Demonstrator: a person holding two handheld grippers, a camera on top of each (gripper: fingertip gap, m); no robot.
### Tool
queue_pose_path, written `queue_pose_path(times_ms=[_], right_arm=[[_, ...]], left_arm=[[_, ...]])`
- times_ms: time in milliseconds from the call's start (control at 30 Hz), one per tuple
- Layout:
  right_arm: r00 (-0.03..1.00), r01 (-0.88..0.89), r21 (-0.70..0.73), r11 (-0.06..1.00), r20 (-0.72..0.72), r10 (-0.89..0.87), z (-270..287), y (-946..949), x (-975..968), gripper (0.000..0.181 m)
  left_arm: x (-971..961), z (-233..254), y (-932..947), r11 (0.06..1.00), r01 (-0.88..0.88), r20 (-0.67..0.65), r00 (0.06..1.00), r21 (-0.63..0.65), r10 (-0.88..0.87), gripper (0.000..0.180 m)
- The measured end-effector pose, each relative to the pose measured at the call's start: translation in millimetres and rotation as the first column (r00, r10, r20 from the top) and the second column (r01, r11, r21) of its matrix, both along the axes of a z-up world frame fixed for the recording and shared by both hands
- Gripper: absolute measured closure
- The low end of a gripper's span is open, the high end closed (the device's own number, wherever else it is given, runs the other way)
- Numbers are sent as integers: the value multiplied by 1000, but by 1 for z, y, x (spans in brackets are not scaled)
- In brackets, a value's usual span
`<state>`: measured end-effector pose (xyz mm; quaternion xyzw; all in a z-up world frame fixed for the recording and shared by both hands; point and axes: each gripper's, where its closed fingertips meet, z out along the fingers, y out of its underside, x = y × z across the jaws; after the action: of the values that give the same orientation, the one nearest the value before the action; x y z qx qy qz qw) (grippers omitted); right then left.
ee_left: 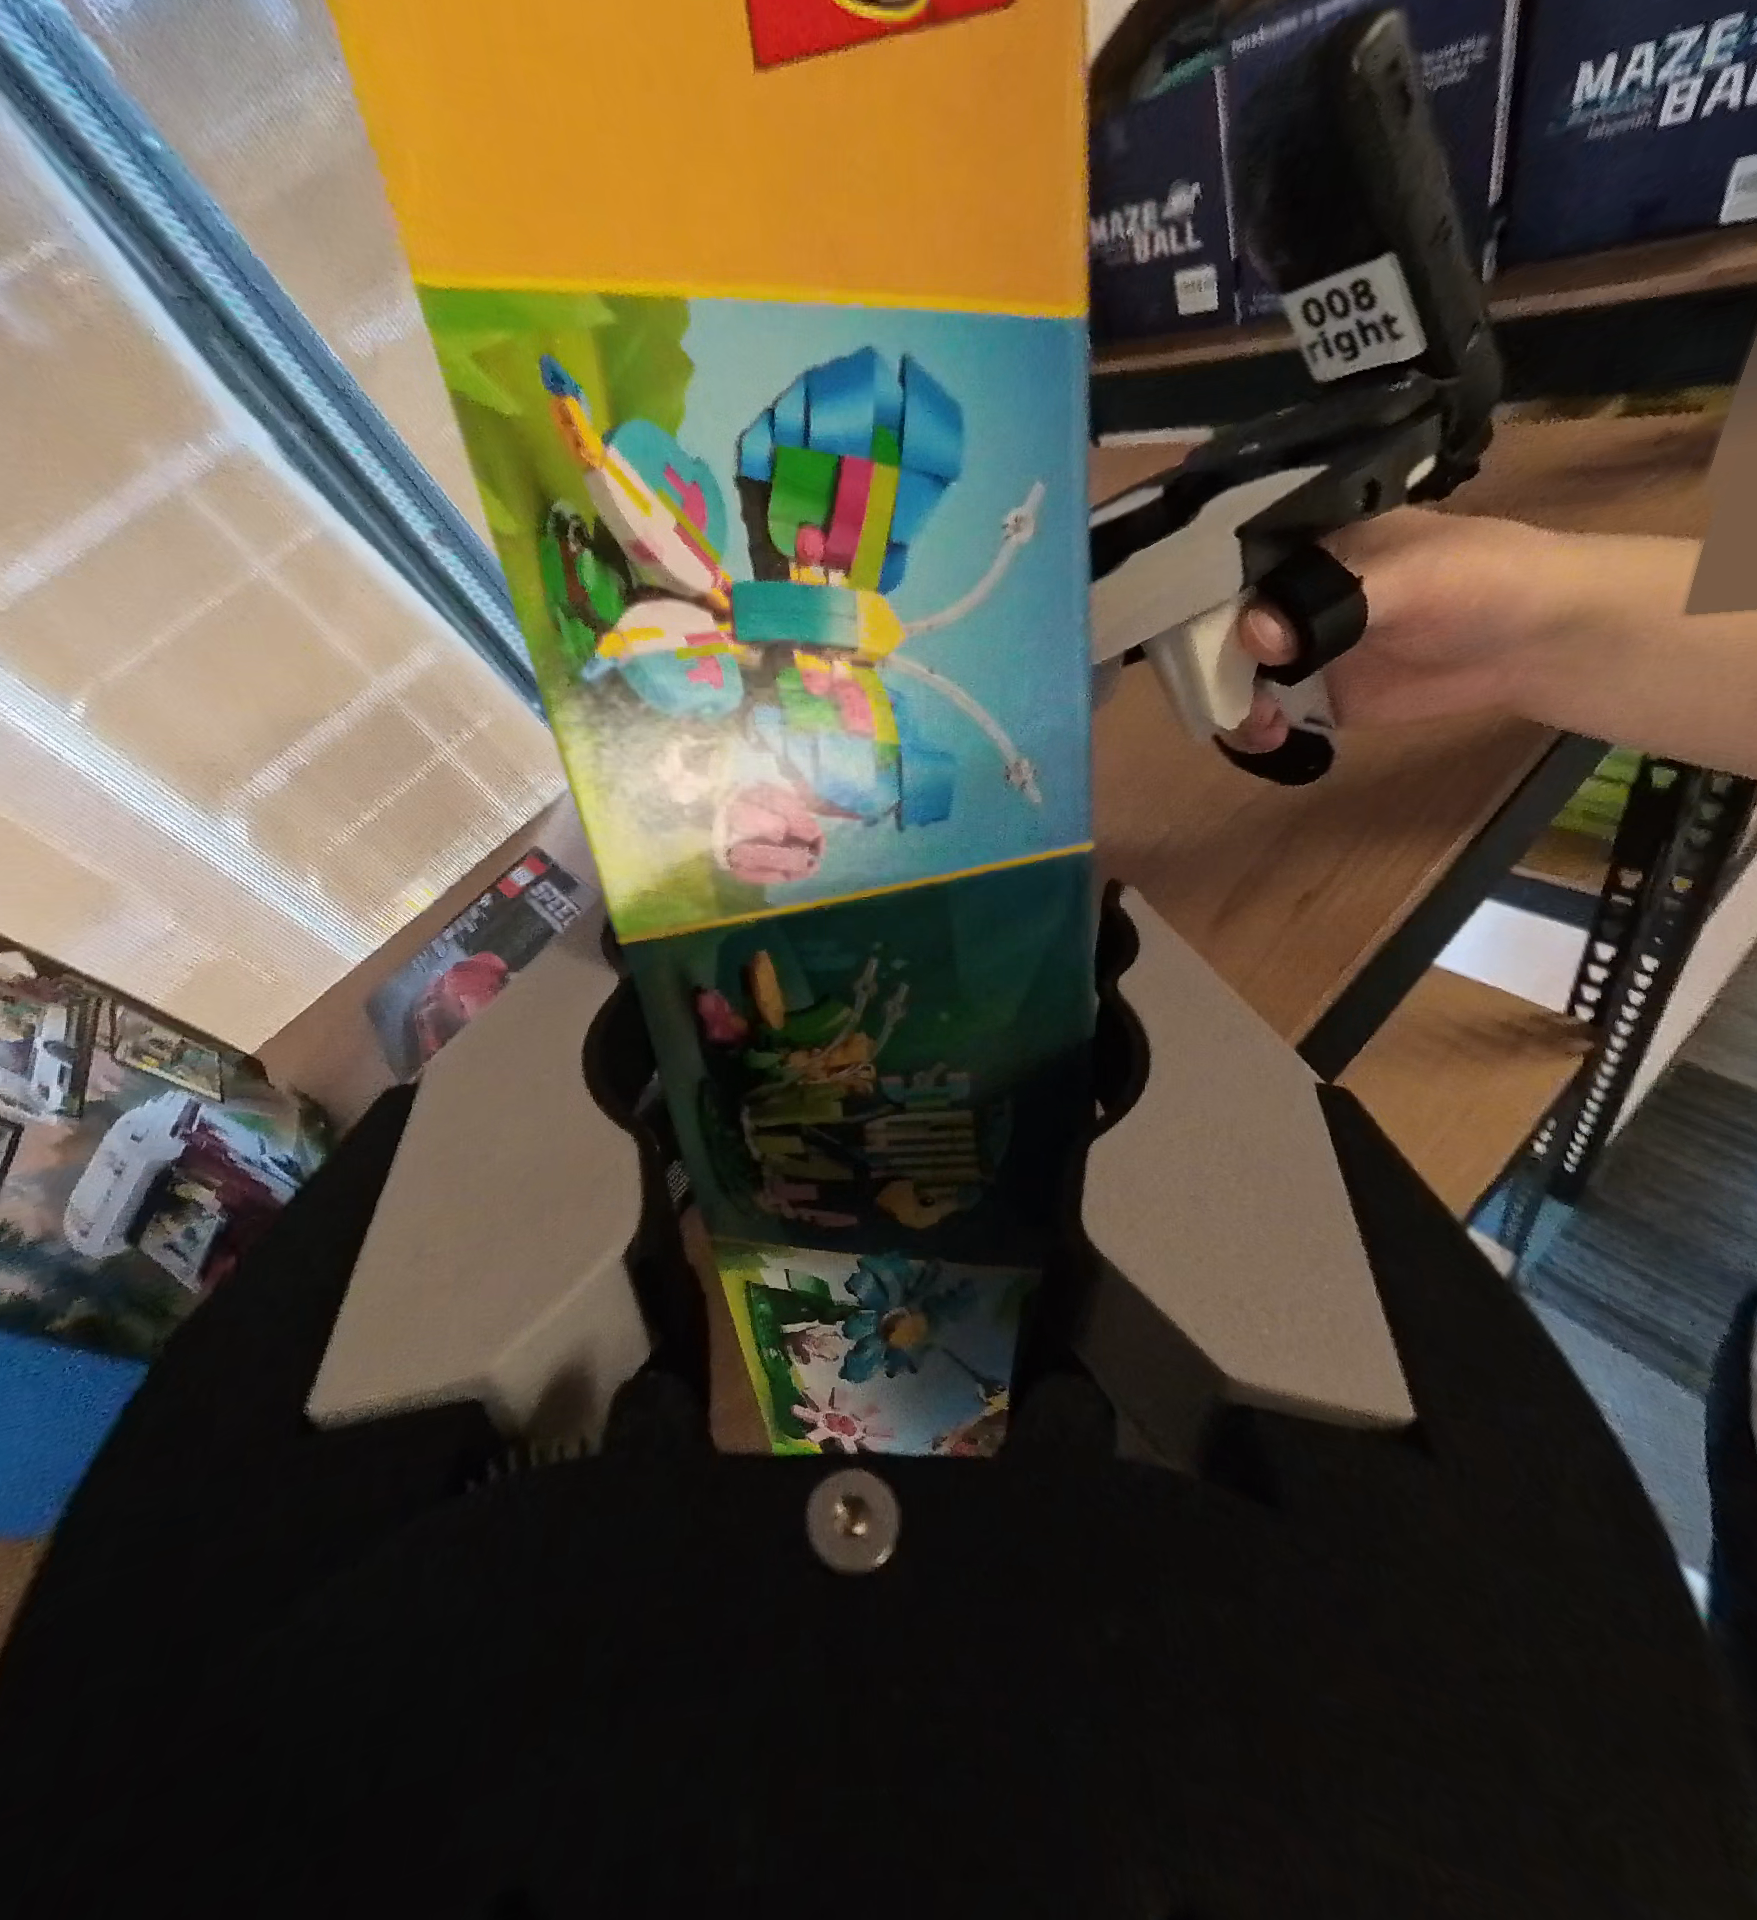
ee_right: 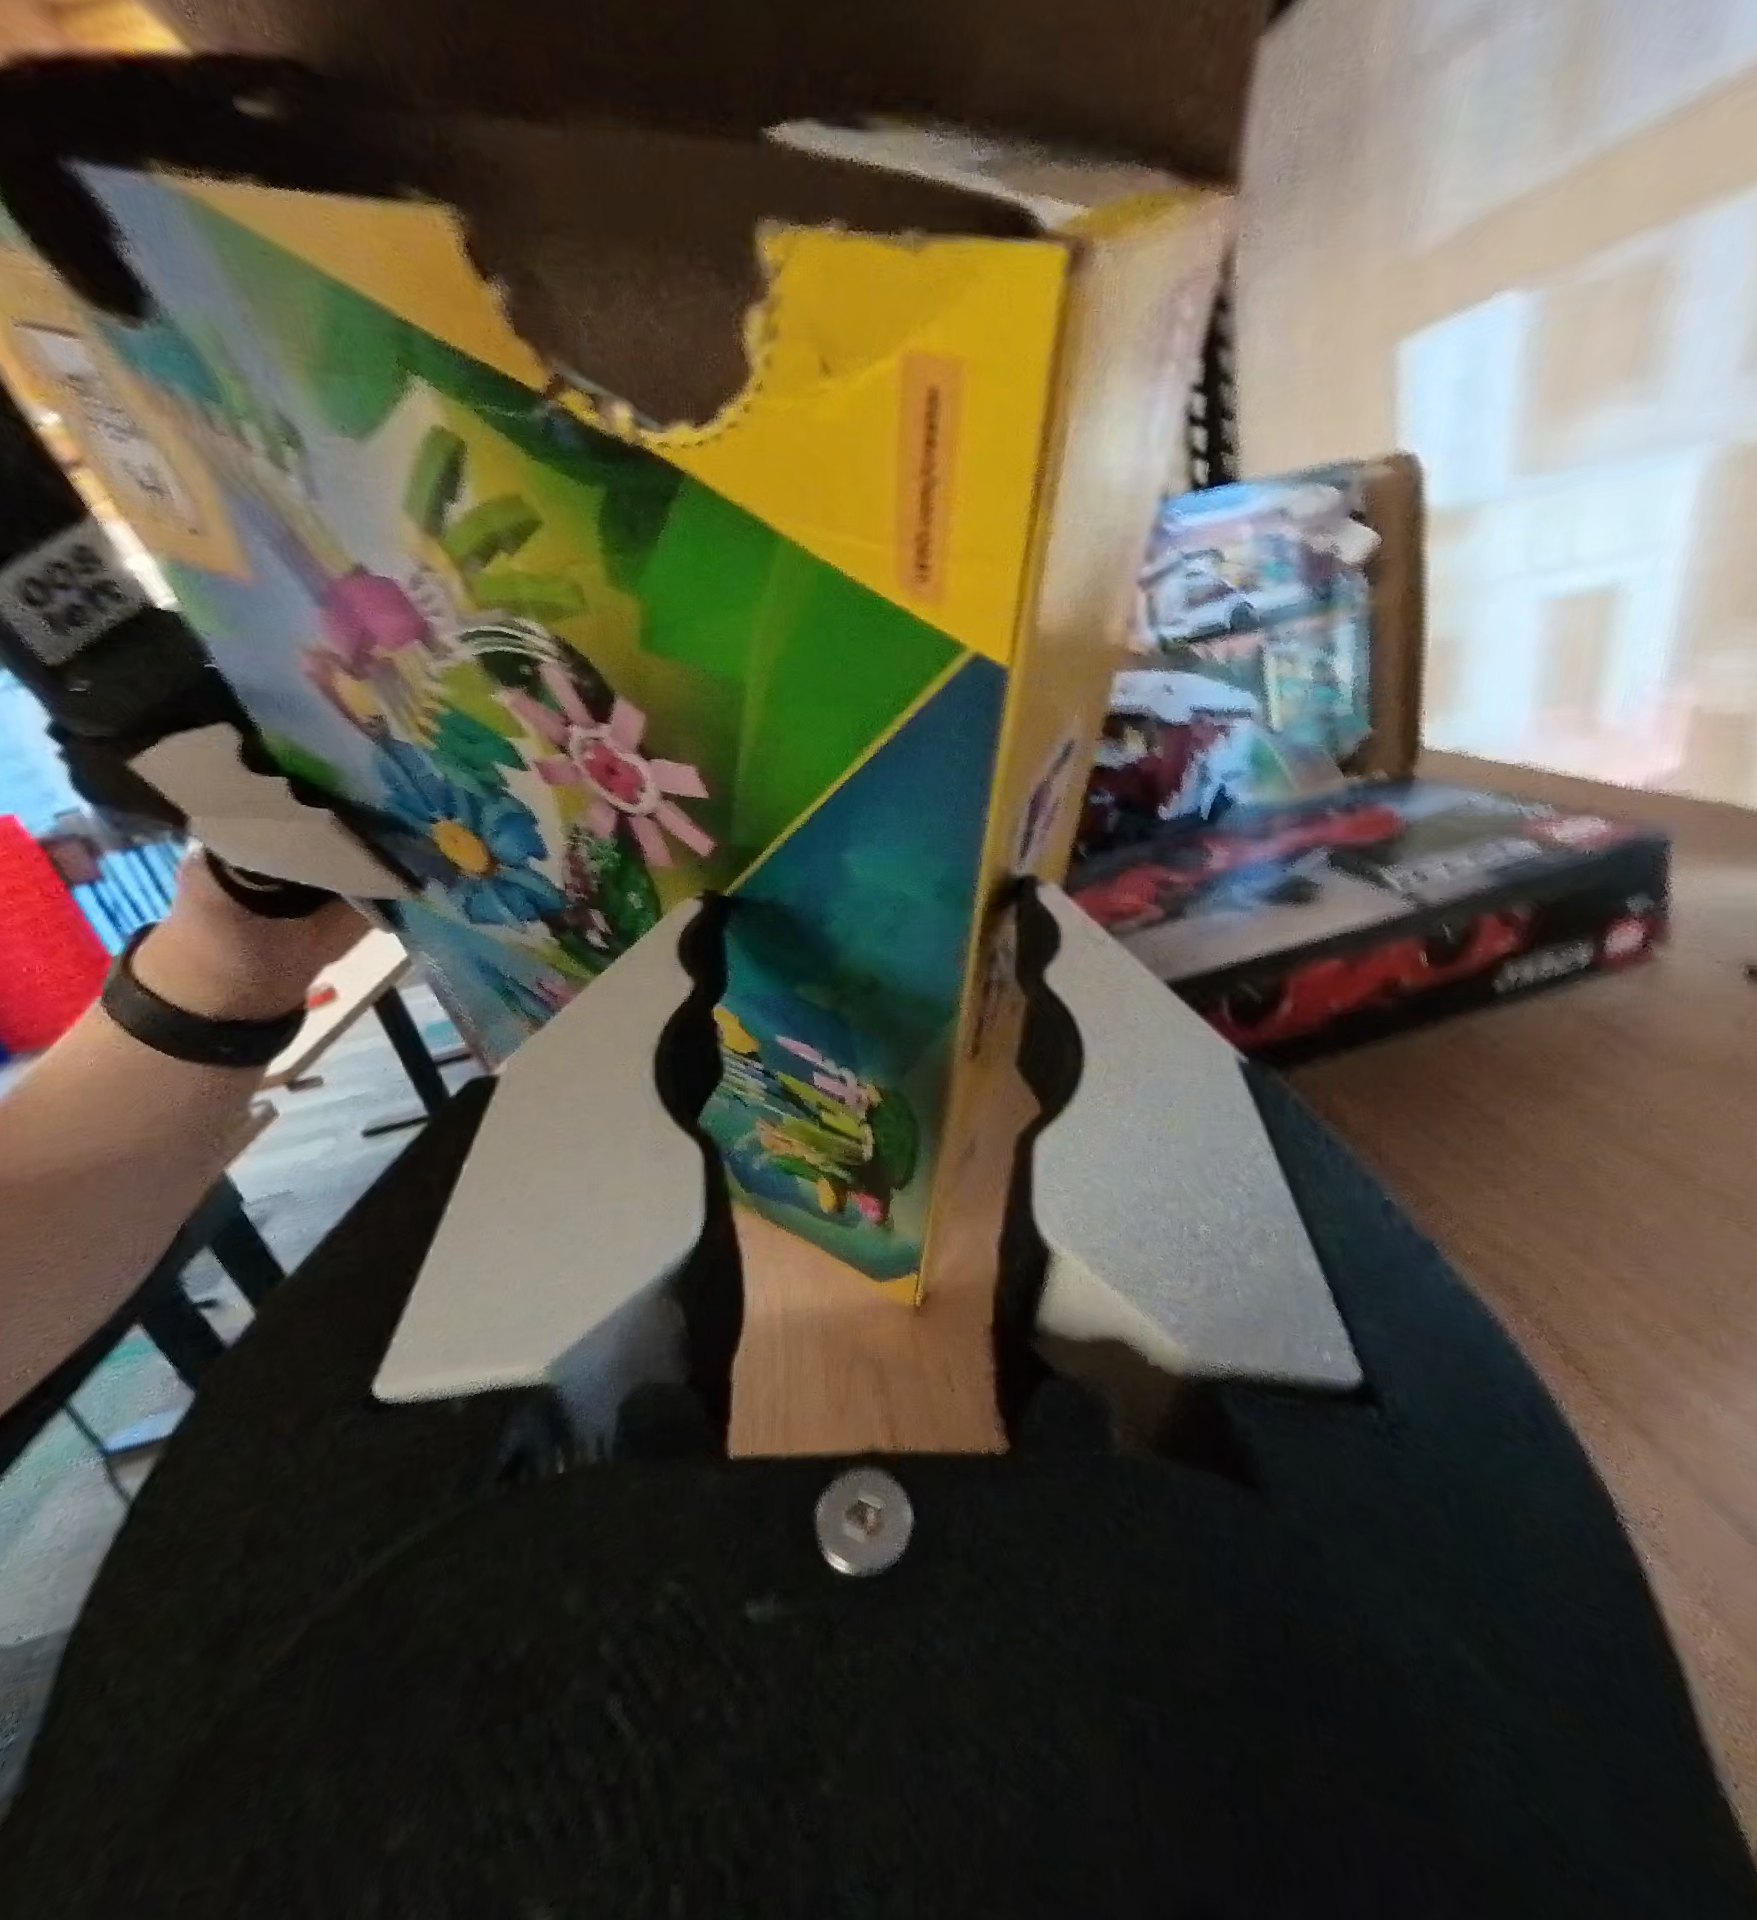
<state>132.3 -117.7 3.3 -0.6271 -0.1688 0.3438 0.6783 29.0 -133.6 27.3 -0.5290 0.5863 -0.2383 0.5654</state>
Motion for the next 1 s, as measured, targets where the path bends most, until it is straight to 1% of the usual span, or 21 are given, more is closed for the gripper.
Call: queue_pose_path(times_ms=[100,200,267,367,433,500,600,700,767,867,1000], right_arm=[[995,29,87,996,97,-38,4,-2,-9,127],[992,10,90,996,121,-21,6,-10,-8,127],[987,25,113,993,153,-43,8,-19,-2,127],[976,61,149,987,199,-91,9,-32,13,127],[969,85,147,985,218,-116,9,-37,23,127],[966,109,143,984,217,-139,12,-41,27,126],[976,135,134,982,154,-155,17,-50,15,123],[980,152,164,975,106,-171,22,-61,-6,122],[976,155,205,967,118,-181,25,-68,-17,123],[973,138,263,955,144,-180,31,-76,-31,126],[961,160,279,947,177,-214,29,-71,-38,124]], left_arm=[[-8,-4,-7,1000,-5,75,997,24,3,95],[-7,-13,-15,999,-9,119,993,50,3,95],[-1,-21,-22,998,-16,141,990,60,7,95],[13,-34,-26,999,-26,158,987,43,18,95],[23,-44,-24,999,-35,162,986,20,31,95],[25,-46,-22,999,-34,197,980,-8,35,95],[12,-46,-25,999,-35,232,972,-24,40,95],[-7,-51,-29,999,-43,227,973,-15,45,95],[-17,-57,-29,999,-48,207,977,-25,53,95],[-29,-66,-27,994,-63,176,981,-85,78,96],[-32,-66,-27,990,-87,190,976,-109,106,96]])
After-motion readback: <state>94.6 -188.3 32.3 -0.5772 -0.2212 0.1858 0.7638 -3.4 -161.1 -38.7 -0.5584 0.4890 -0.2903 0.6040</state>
